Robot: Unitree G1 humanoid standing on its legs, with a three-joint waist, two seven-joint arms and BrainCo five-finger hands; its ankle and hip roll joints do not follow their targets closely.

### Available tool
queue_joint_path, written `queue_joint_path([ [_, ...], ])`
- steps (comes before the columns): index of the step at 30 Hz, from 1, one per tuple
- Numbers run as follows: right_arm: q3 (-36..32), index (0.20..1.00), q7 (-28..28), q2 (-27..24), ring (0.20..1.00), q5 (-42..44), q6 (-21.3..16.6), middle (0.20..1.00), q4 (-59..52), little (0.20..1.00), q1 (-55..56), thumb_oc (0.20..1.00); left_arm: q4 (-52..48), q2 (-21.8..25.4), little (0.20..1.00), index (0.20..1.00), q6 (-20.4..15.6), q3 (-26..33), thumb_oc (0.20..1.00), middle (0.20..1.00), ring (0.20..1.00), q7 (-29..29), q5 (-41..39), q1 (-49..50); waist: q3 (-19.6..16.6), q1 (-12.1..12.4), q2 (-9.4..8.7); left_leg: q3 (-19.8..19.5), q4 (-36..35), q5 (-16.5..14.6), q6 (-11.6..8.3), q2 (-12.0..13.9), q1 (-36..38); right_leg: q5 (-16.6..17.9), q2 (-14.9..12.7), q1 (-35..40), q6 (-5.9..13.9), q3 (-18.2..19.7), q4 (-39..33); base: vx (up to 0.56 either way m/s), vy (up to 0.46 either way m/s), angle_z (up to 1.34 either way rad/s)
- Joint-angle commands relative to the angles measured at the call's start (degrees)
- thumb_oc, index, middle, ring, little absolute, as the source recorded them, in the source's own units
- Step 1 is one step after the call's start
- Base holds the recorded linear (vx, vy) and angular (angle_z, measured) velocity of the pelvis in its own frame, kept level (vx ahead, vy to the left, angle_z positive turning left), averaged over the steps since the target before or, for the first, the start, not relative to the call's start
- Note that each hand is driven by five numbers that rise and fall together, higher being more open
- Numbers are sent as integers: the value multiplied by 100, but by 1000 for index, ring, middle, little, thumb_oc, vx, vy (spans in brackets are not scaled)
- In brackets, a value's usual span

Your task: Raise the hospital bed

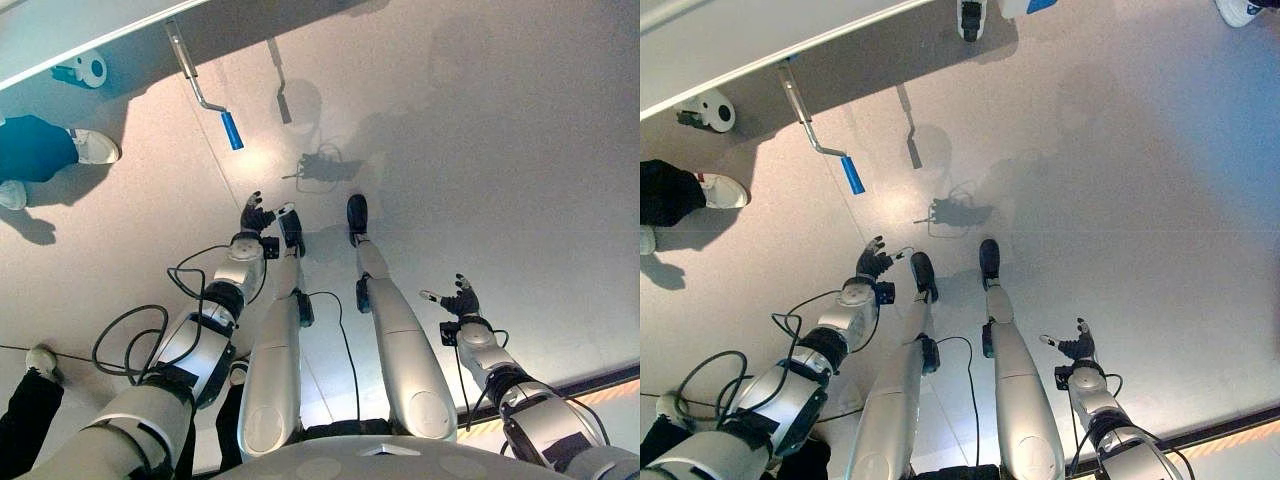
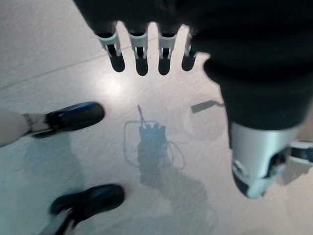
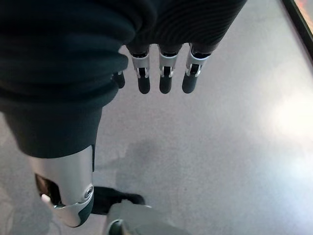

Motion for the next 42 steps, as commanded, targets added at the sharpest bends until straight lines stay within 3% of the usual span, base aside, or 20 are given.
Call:
queue_joint_path([
  [1,59,1000,-142,-144,1000,225,-87,1000,-110,1000,154,1000,329,98,1000,1000,-12,167,1000,1000,1000,98,-154,-193,-6,-103,-314,108,-2,-54,-220,-159,-222,813,-300,-46,800,293,-690,0,0,0],
  [9,103,1000,-147,-148,1000,313,-149,1000,-253,1000,74,1000,439,565,1000,1000,-15,347,1000,1000,1000,7,-556,-454,-6,-177,-360,182,-2,-105,-243,-114,-507,819,-294,-406,855,352,-699,32,13,-6],
  [25,4,1000,-201,-213,1000,488,-282,1000,-779,1000,319,1000,104,1018,1000,1000,-166,613,1000,1000,1000,109,-1542,-577,-6,-190,-460,125,-2,-118,-259,-137,-1056,805,-314,-964,922,287,-699,8,6,-1],
  [35,-47,1000,-175,-268,1000,579,-315,1000,-1006,1000,467,1000,-63,1383,1000,1000,-184,571,1000,1000,1000,149,-1631,-731,-6,-166,-511,55,-2,-109,-268,-163,-1274,805,-364,-1164,959,216,-699,4,5,1],
  [42,-36,1000,-113,-211,1000,653,-330,1000,-897,1000,483,1000,-146,1362,1000,1000,-185,503,1000,1000,1000,139,-1633,-779,-6,-120,-514,-11,-2,-91,-256,-179,-1318,770,-399,-1144,951,127,-699,3,-2,9],
])
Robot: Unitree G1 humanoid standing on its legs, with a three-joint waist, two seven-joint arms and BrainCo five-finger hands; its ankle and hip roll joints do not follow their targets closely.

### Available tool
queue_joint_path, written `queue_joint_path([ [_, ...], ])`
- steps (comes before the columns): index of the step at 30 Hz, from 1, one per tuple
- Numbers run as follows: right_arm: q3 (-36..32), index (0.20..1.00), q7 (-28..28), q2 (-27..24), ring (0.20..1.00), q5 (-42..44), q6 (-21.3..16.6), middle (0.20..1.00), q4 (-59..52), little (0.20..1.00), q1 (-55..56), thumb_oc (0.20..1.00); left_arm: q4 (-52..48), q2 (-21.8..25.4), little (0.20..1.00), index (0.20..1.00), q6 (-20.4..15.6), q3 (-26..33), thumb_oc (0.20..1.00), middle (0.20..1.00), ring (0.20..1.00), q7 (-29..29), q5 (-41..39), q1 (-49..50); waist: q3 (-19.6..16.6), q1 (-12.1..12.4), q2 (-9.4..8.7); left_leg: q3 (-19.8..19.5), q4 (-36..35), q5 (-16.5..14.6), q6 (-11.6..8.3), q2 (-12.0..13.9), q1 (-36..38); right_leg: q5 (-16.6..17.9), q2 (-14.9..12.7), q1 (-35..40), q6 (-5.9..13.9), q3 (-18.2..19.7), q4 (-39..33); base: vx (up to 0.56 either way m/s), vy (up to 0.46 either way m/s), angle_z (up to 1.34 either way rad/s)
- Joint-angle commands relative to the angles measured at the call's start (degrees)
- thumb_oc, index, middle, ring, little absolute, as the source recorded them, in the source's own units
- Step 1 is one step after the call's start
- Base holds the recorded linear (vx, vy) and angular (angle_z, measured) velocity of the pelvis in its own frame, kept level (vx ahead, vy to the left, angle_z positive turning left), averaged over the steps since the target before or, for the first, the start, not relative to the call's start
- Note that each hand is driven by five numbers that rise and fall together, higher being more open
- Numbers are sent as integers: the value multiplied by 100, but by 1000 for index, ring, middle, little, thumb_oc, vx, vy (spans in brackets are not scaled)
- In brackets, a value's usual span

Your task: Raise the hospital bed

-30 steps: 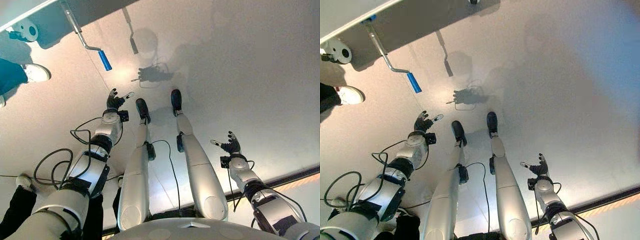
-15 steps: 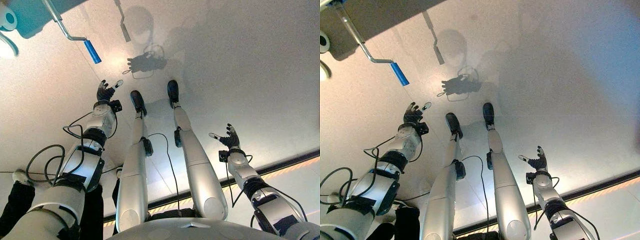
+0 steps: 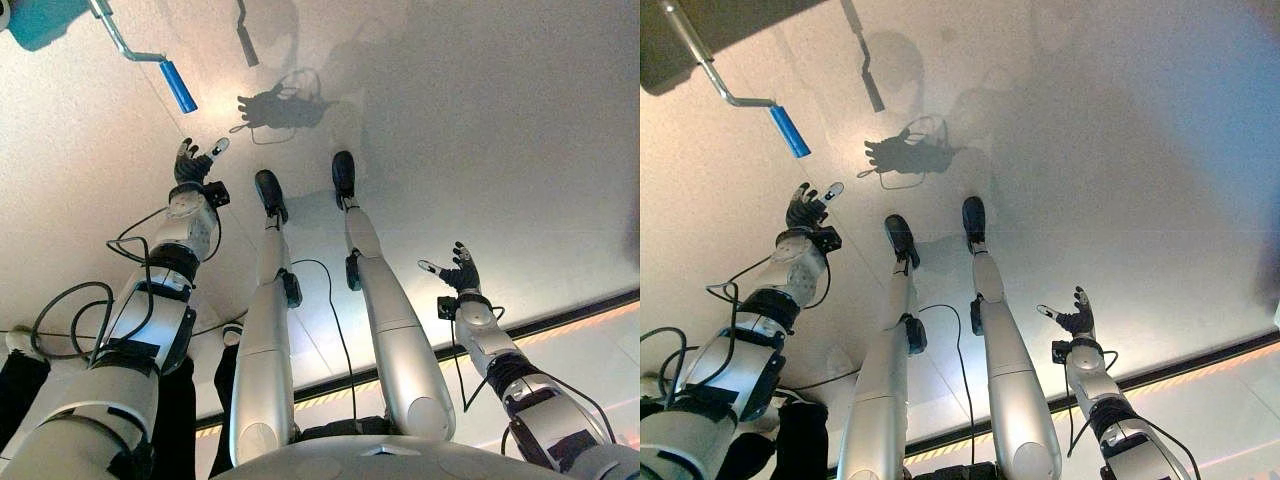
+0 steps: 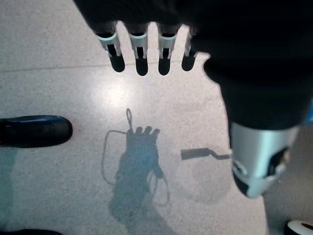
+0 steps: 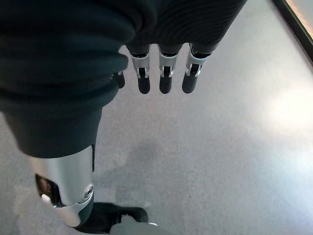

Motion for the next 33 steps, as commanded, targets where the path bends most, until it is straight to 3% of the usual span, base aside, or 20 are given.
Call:
queue_joint_path([
  [1,-30,1000,5,-38,1000,201,-74,1000,-10,1000,494,1000,50,147,1000,1000,-157,121,1000,1000,1000,106,-100,-66,-30,183,-366,48,-2,-250,-293,-143,71,572,-371,186,904,151,-659,0,0,0],
  [8,29,1000,5,32,1000,253,-123,1000,28,1000,375,1000,-48,129,1000,1000,-165,35,1000,1000,1000,99,-155,-195,-30,216,-366,60,-2,-290,-268,-154,285,545,-350,386,908,166,-659,0,13,3],
  [19,210,1000,219,178,1000,440,-211,1000,78,1000,634,1000,521,404,1000,1000,-160,-51,1000,1000,1000,21,-317,-1057,-30,103,-595,54,-2,-329,-276,-140,476,513,-365,590,928,102,-659,0,0,0],
  [33,300,1000,279,212,1000,542,-240,1000,110,1000,612,1000,644,428,1000,1000,-169,-299,1000,1000,1000,53,-174,-1515,-30,45,-699,97,-2,-357,-257,-144,475,483,-382,627,972,107,-659,2,1,1],
])
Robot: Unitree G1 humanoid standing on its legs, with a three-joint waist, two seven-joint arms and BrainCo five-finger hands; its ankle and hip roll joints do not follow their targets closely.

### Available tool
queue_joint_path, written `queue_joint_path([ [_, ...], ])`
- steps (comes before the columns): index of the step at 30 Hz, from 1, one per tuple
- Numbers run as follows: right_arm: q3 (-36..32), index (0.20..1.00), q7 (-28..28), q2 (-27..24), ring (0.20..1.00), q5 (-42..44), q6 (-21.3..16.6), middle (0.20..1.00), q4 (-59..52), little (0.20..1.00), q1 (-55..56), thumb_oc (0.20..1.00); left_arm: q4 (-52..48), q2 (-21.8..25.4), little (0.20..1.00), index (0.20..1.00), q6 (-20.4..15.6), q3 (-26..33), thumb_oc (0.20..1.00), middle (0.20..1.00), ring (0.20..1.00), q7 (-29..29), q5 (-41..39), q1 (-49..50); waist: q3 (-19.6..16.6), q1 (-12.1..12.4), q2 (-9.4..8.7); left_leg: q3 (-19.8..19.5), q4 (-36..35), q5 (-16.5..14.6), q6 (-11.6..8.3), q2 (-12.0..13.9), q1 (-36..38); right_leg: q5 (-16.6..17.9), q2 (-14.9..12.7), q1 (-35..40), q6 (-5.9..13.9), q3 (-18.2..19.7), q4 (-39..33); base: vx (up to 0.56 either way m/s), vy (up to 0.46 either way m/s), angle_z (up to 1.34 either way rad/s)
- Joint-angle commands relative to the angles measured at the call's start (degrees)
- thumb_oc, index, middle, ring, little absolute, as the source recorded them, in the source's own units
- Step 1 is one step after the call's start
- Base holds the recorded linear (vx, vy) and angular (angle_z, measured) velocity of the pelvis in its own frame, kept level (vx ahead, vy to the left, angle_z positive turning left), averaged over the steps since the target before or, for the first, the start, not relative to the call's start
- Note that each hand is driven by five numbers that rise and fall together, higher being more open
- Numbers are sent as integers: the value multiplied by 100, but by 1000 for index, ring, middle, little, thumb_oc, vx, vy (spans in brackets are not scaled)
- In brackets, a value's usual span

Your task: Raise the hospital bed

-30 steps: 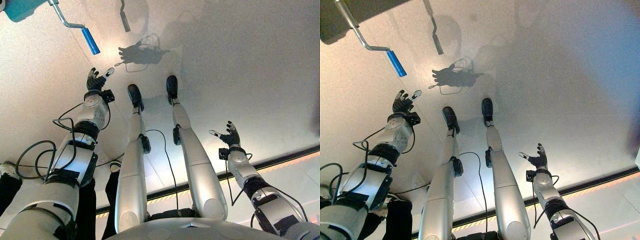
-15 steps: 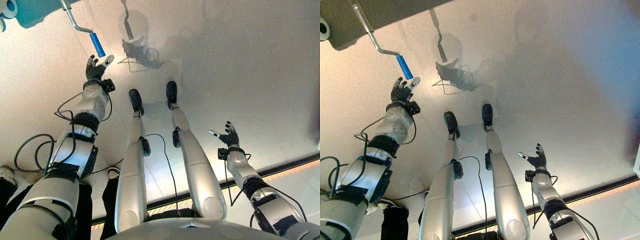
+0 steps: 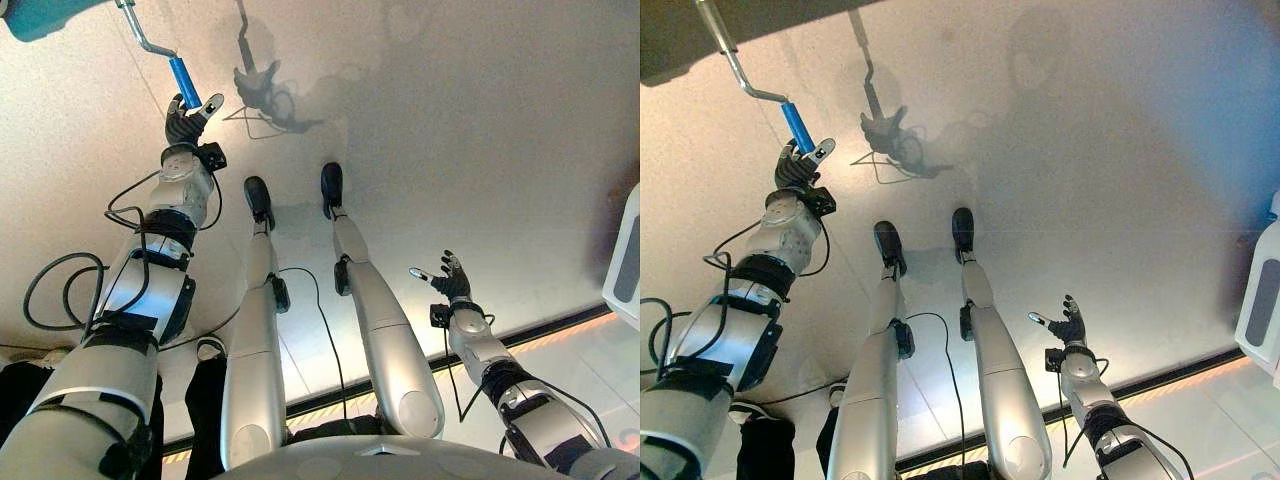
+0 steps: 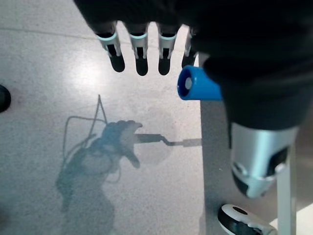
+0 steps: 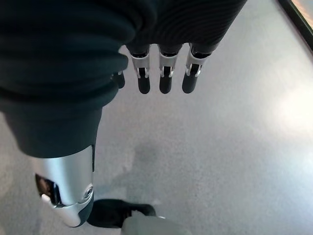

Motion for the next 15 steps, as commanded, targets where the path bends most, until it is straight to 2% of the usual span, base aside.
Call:
queue_joint_path([
  [1,20,1000,4,8,1000,200,-125,1000,69,1000,468,1000,303,270,1000,1000,-162,-58,1000,1000,1000,19,-43,-372,-11,72,-246,197,-2,-450,-273,-116,189,385,-347,211,943,241,-519,0,0,0],
  [15,7,1000,17,13,1000,257,-178,1000,42,1000,576,1000,630,566,1000,1000,-86,-178,1000,1000,1000,4,-41,-823,-11,6,-297,201,-2,-487,-261,-84,88,364,-327,91,940,234,-519,0,0,0],
])
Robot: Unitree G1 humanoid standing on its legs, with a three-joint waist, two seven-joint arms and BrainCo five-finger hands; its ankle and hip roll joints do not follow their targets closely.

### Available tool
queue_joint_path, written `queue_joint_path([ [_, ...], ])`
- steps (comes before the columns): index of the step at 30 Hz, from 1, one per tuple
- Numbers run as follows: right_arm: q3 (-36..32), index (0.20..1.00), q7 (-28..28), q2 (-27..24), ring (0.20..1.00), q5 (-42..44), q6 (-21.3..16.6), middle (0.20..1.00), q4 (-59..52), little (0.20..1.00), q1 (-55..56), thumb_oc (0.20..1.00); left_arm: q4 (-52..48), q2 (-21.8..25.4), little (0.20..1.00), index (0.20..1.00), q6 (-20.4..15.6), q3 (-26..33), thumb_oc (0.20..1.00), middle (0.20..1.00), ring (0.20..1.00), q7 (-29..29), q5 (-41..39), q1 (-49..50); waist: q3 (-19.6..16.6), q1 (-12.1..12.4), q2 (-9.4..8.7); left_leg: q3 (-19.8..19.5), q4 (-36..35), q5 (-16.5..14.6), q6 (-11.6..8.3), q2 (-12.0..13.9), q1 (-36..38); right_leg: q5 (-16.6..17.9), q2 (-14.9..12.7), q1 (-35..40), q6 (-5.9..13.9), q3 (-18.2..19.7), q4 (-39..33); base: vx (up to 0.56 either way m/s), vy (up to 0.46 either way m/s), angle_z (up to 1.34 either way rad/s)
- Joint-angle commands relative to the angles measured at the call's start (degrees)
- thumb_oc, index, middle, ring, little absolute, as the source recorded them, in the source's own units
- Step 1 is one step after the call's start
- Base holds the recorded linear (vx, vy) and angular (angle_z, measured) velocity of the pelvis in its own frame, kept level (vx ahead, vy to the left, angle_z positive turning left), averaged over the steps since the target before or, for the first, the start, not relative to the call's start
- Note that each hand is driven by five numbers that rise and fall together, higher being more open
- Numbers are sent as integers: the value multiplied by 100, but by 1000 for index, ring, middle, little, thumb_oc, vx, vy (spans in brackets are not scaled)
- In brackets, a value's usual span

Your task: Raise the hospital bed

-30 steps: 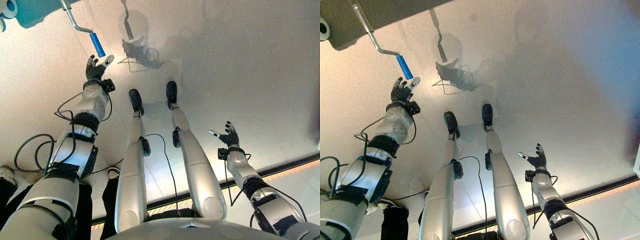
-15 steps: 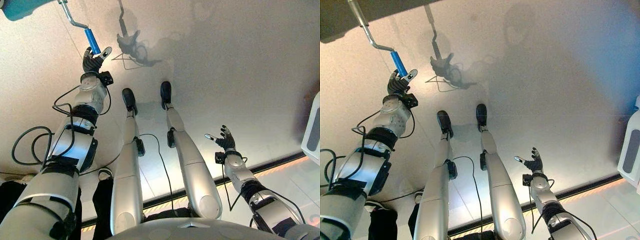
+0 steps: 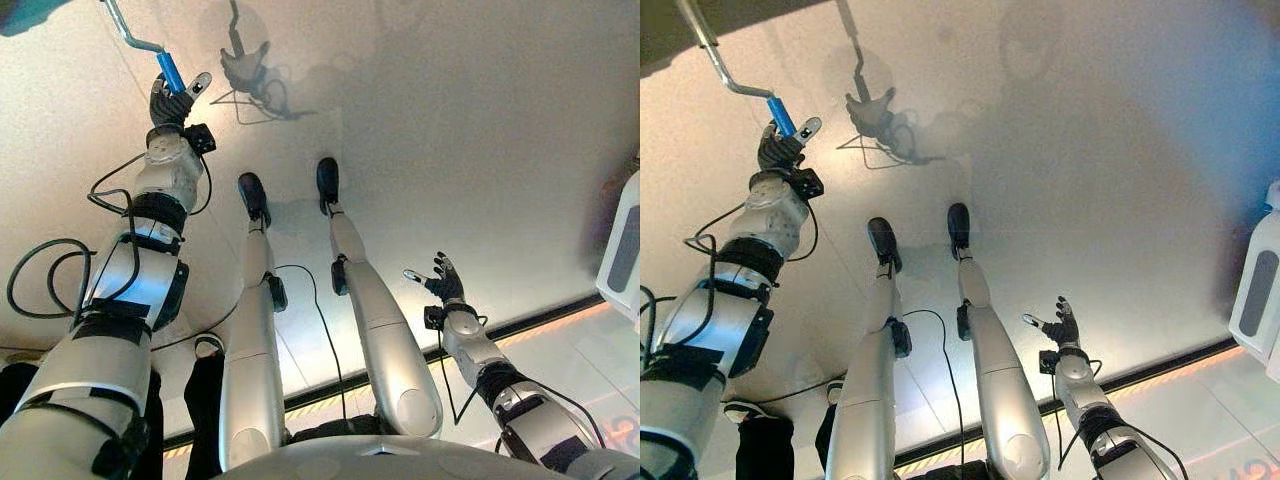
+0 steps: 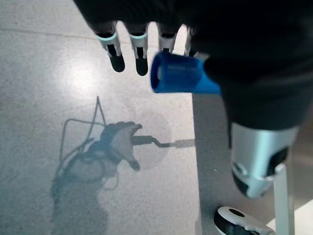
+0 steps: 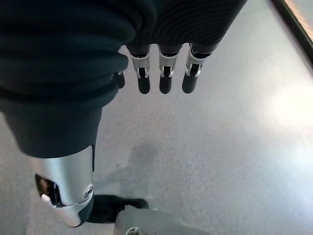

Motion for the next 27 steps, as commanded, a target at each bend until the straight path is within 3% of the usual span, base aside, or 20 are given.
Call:
queue_joint_path([
  [1,-74,1000,8,-64,1000,273,-123,1000,19,1000,589,1000,327,384,1000,1000,-94,-136,1000,1000,1000,5,-69,-355,-11,133,-297,189,-3,-491,-253,-83,257,229,-332,134,919,221,-245,0,0,0],
  [12,-29,1000,81,-80,1000,371,-216,1000,-211,1000,715,1000,423,608,1000,1000,-144,-222,1000,1000,1000,59,-125,-697,-11,55,-397,167,-3,-504,-252,-78,196,229,-311,26,940,236,-245,0,0,0],
  [22,11,1000,152,-104,1000,370,-266,1000,-473,1000,873,1000,419,471,1000,1000,-151,-318,1000,1000,1000,67,-31,-881,-11,-20,-498,157,-3,-513,-249,-96,106,234,-330,-42,958,227,-245,0,0,0],
  [23,30,1000,178,-114,1000,361,-264,1000,-459,1000,904,1000,436,439,307,307,-133,-347,307,307,307,64,9,-936,-11,-29,-506,148,-3,-508,-249,-99,104,238,-330,-44,956,223,-245,0,0,0],
  [24,29,1000,178,-113,1000,361,-264,1000,-459,1000,903,1000,438,438,200,200,-133,-349,200,200,200,64,9,-938,-11,-29,-506,148,-3,-508,-249,-99,103,238,-330,-45,956,222,-245,0,0,0],
  [27,66,1000,189,-107,1000,361,-259,1000,-441,1000,893,1000,395,381,200,200,-169,-377,200,200,200,54,-76,-1011,-11,-29,-508,155,-3,-504,-247,-103,94,243,-335,-55,961,229,-245,0,0,0],
])
